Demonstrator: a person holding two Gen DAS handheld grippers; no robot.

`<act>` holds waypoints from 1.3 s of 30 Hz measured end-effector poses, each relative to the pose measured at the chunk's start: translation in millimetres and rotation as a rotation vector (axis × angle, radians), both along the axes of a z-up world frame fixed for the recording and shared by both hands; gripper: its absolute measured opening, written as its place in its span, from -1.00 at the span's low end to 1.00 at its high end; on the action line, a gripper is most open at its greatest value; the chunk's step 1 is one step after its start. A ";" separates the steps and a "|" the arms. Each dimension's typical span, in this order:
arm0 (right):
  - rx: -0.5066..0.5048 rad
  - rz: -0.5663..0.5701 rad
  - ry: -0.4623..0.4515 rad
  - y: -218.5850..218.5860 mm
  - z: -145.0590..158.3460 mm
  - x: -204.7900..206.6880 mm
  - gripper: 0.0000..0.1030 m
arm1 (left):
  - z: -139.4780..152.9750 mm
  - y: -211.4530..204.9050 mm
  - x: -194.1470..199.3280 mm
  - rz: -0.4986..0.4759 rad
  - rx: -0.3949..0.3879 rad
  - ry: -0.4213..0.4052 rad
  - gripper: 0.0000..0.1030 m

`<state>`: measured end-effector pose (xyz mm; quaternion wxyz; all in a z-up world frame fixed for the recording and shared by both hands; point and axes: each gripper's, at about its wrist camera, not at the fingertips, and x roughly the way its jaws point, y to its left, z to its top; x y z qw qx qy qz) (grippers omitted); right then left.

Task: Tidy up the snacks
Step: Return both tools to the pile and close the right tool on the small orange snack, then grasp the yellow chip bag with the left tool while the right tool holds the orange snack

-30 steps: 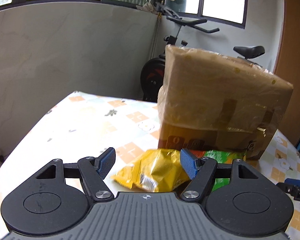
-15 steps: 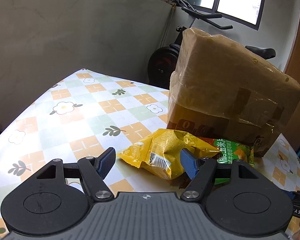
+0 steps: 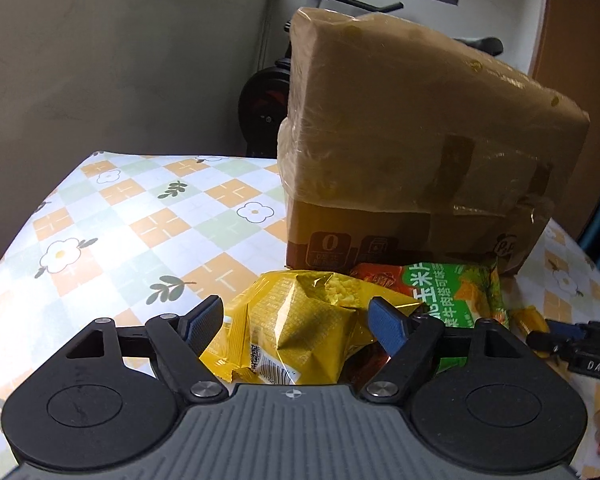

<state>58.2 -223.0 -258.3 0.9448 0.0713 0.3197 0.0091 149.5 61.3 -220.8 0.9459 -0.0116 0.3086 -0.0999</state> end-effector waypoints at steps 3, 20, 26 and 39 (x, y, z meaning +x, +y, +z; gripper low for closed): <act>0.011 0.001 -0.005 -1.6 0.1 -0.5 -0.34 | -6.2 -4.1 3.6 -0.025 0.050 0.004 0.58; 0.034 0.003 -0.010 -2.3 -0.5 -0.7 -0.33 | -23.1 -17.3 19.3 0.019 0.026 -0.006 0.63; 0.048 0.002 -0.012 -3.5 -0.1 -1.2 -0.33 | -25.1 -19.7 -18.7 0.117 -0.017 -0.059 0.38; 0.040 0.004 -0.011 -2.3 -0.1 -0.4 -0.33 | -32.7 -32.2 -78.4 0.274 -0.021 -0.108 0.37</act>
